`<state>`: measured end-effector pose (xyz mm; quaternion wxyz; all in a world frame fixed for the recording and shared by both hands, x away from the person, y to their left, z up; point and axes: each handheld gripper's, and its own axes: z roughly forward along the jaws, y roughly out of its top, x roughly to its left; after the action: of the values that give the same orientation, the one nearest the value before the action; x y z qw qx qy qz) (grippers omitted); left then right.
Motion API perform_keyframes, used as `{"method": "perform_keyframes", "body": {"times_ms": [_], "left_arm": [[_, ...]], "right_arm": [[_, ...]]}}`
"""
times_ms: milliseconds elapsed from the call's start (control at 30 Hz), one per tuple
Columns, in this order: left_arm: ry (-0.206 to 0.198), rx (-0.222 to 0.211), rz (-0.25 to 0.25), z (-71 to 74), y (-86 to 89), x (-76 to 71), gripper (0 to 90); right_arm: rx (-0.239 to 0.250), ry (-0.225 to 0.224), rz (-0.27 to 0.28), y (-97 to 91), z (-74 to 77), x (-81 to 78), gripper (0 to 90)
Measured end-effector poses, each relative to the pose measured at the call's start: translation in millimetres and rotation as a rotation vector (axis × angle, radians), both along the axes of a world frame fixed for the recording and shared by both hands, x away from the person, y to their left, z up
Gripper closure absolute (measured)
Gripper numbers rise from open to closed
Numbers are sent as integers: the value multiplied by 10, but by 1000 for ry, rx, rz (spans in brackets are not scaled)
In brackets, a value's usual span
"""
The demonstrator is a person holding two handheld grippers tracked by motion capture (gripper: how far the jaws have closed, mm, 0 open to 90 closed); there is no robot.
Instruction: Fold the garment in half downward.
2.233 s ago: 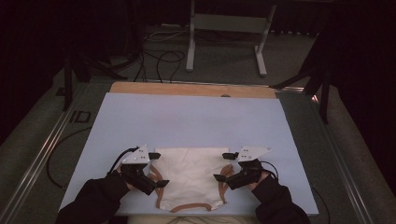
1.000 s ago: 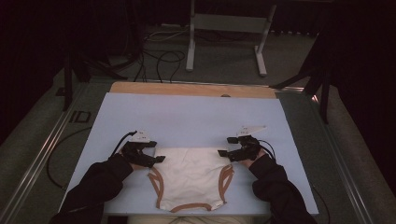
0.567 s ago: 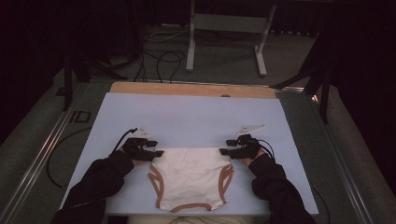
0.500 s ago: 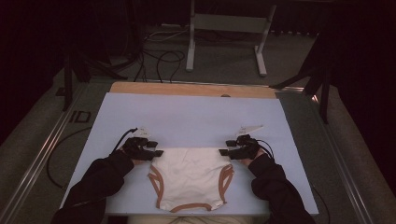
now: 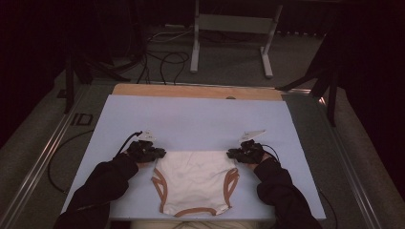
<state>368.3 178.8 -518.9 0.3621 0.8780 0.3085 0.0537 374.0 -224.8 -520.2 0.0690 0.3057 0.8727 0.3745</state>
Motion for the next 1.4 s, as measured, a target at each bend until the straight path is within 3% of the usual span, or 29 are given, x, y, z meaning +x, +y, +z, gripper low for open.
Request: {"method": "perform_keyframes", "body": {"times_ms": [133, 233, 633, 1033, 1400], "left_arm": [[-11, -2, 5, 15, -1, -10, 884], [-18, -25, 22, 43, 18, -3, 889], [-45, -43, 46, 143, 10, 128, 890], [-61, -54, 83, 204, -42, 317, 888], [-74, -48, 114, 226, -97, 542, 888]], "right_arm": [[2, 3, 7, 13, 23, -6, 870], [-4, -7, 8, 10, 57, -10, 874], [13, -23, -21, -29, 164, 84, 875], [21, -35, -71, -67, 251, 330, 875], [18, -20, -123, -85, 191, 567, 875]]}}
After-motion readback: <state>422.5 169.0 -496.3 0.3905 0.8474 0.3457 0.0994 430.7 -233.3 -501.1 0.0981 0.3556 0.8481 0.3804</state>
